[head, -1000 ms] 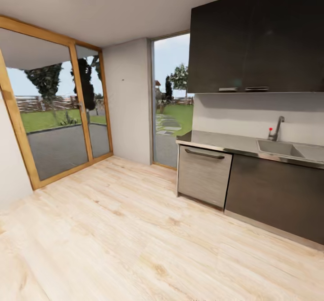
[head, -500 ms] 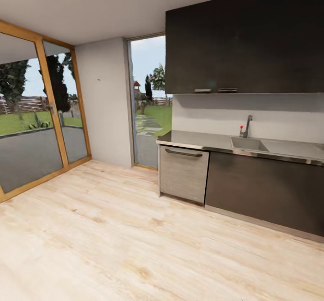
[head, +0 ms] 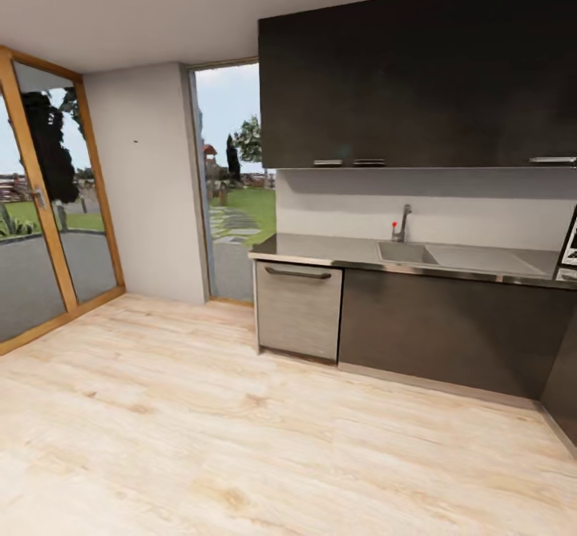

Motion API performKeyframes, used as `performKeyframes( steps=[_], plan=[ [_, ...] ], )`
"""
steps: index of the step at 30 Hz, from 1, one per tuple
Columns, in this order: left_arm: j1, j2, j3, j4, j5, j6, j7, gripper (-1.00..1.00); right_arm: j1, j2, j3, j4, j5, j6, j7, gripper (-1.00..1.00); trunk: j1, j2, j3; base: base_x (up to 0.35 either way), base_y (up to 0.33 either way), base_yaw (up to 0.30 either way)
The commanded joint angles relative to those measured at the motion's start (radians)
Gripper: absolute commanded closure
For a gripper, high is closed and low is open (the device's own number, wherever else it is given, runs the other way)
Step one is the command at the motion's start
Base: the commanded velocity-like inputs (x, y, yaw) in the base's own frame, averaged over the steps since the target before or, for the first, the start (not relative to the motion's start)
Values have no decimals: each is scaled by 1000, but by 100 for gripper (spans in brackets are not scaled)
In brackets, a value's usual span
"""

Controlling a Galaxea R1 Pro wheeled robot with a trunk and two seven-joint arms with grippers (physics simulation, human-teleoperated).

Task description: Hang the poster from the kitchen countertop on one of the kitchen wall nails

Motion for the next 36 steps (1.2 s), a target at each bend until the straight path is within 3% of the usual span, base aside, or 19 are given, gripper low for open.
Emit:
performKeyframes(
  steps=[1,14,36],
  plan=[
    [0,1,-2,-1,-1,-2,-1,-100,-1,0,0,1,0,-4,0,-100,0,-1,-1,245,156,-54],
    [0,1,-2,-2,-1,-1,-1,-100,-1,0,0,1,1,-3,-1,-100,0,-1,0,289,173,-54],
    [0,1,-2,-2,-2,-1,-1,-100,-1,0,0,1,1,-4,-1,-100,0,-1,11,328,56,-289]
  ],
)
